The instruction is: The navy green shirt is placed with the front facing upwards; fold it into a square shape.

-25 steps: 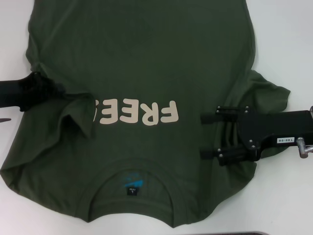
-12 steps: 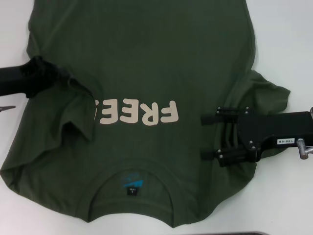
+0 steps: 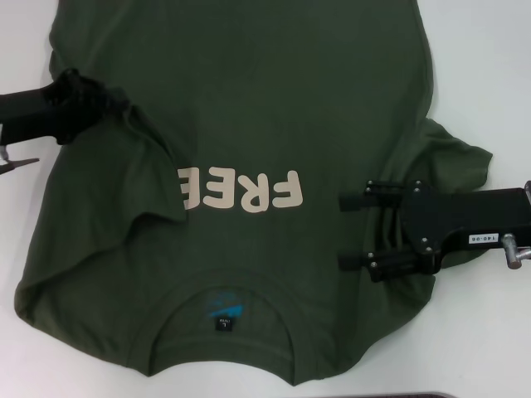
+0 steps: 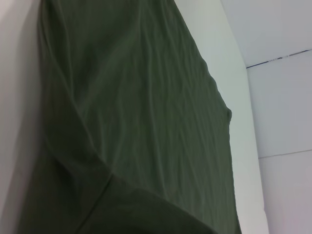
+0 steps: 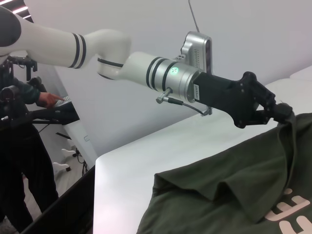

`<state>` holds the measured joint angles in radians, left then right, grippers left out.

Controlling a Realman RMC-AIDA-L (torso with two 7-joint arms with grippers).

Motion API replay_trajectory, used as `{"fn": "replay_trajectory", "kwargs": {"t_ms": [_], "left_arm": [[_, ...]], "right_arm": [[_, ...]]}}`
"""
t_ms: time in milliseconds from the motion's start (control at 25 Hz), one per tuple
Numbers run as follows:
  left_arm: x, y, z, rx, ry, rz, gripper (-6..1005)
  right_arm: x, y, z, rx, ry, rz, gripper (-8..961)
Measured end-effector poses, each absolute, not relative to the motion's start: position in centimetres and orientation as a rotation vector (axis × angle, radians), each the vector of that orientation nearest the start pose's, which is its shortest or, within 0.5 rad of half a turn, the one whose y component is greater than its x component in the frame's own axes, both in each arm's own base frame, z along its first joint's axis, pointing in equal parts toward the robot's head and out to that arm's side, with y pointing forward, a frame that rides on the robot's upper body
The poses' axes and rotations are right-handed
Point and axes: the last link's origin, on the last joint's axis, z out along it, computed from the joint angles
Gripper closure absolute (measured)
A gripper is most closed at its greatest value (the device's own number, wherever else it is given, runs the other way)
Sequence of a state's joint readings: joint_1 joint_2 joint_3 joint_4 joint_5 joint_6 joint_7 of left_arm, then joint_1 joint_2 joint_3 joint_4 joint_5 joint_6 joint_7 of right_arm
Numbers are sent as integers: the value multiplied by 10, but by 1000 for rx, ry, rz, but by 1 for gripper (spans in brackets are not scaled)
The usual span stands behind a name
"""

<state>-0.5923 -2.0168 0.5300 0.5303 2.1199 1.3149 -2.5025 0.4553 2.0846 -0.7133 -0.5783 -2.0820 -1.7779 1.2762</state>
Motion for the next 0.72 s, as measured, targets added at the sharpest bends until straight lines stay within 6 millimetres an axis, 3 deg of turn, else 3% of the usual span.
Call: {"fn": "replay_trajectory", "kwargs": {"t_ms": [400, 720], "left_arm": [[-316, 366, 11, 2059, 2553, 980, 982], [-318, 357, 13, 2063, 2514, 964, 917]], "right_arm": [[275, 266, -21, -2963, 642, 806, 9], [275, 266, -21, -2963, 633, 803, 9]]}}
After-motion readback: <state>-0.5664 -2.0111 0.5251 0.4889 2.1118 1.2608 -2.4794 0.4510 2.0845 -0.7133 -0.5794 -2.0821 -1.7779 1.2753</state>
